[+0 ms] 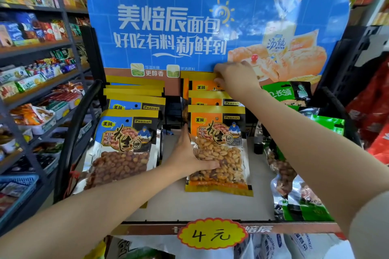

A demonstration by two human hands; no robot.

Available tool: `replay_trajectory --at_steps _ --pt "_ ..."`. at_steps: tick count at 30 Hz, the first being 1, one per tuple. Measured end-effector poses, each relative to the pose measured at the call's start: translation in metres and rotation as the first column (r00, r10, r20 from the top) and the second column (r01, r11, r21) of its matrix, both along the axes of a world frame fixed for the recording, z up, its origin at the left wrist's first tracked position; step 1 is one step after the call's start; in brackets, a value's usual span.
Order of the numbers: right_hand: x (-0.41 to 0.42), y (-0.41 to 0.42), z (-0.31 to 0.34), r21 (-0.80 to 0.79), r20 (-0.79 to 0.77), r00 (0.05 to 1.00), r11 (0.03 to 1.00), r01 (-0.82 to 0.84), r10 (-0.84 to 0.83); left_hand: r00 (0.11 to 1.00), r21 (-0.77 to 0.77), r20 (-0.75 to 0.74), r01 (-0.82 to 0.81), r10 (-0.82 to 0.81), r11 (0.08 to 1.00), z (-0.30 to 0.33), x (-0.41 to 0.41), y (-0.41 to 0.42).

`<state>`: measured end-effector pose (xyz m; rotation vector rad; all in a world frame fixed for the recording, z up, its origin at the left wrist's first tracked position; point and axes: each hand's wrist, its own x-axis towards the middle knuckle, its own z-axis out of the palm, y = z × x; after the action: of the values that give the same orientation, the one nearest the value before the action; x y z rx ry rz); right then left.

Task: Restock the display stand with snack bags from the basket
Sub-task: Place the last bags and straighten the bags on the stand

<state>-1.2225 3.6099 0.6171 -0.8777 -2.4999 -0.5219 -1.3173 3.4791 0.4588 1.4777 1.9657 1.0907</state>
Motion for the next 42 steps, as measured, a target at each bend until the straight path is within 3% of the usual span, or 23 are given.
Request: replay_trajectory --at_steps 3,6,16,19,21,23,30,32,34,37,39,42 --pt "-0.009 -0.003 0.001 -0.175 0.017 0.989 0.975 -0.139 0.145 1.000 0.020 -0.013 0.012 -0.012 1.000 0.001 0.001 -0.001" --pt "-0.020 -0.006 0.003 -0.275 -0.031 0.988 0.949 -0.155 0.153 1.000 0.023 -0.016 0.018 -0.018 1.000 0.001 0.000 -0.002" --pt "-0.018 -0.002 0.013 -0.385 -0.204 0.973 0.905 -0.179 0.105 0.998 -0.044 0.045 -0.033 0.035 0.998 0.002 -0.003 -0.008" --pt "-0.024 -0.008 0.005 -0.326 -0.159 0.985 0.939 -0.110 0.060 0.999 -0.059 0.037 -0.019 0.021 0.998 0.004 -0.004 -0.005" --pt "-0.029 -0.012 -0.004 -0.107 -0.037 0.999 0.994 -0.016 0.012 0.998 -0.071 0.061 0.012 -0.008 0.997 0.004 -0.004 -0.003" --pt "-0.030 -0.012 -0.011 0.026 -0.017 1.000 0.999 0.025 -0.025 0.995 -0.072 0.087 0.049 -0.042 0.996 0.006 -0.002 -0.002" --pt "-0.010 -0.013 -0.010 0.019 -0.117 0.990 0.996 0.082 -0.079 0.986 -0.043 0.150 0.074 -0.067 0.996 0.008 -0.007 -0.009" --pt "0.010 -0.018 -0.008 -0.025 -0.196 0.978 0.998 0.065 -0.069 0.997 0.022 0.069 0.034 -0.036 0.999 0.014 -0.005 -0.016" --pt "0.035 -0.025 -0.011 -0.031 -0.268 0.963 0.999 0.033 -0.040 0.988 0.147 -0.152 0.033 -0.011 0.989 0.021 0.001 -0.022" --pt "0.082 -0.040 -0.018 -0.022 -0.341 0.939 0.999 0.043 -0.048 0.895 0.279 -0.442 0.197 -0.056 0.940 0.034 0.023 -0.024" --pt "0.120 -0.043 -0.023 -0.071 -0.400 0.908 0.992 0.100 -0.120 0.866 0.267 -0.472 0.319 -0.165 0.909 0.040 0.046 -0.022" --pt "0.179 -0.043 -0.025 -0.291 -0.400 0.891 0.952 0.100 -0.216 0.885 0.020 -0.262 0.403 -0.384 0.915 0.041 0.090 -0.016"
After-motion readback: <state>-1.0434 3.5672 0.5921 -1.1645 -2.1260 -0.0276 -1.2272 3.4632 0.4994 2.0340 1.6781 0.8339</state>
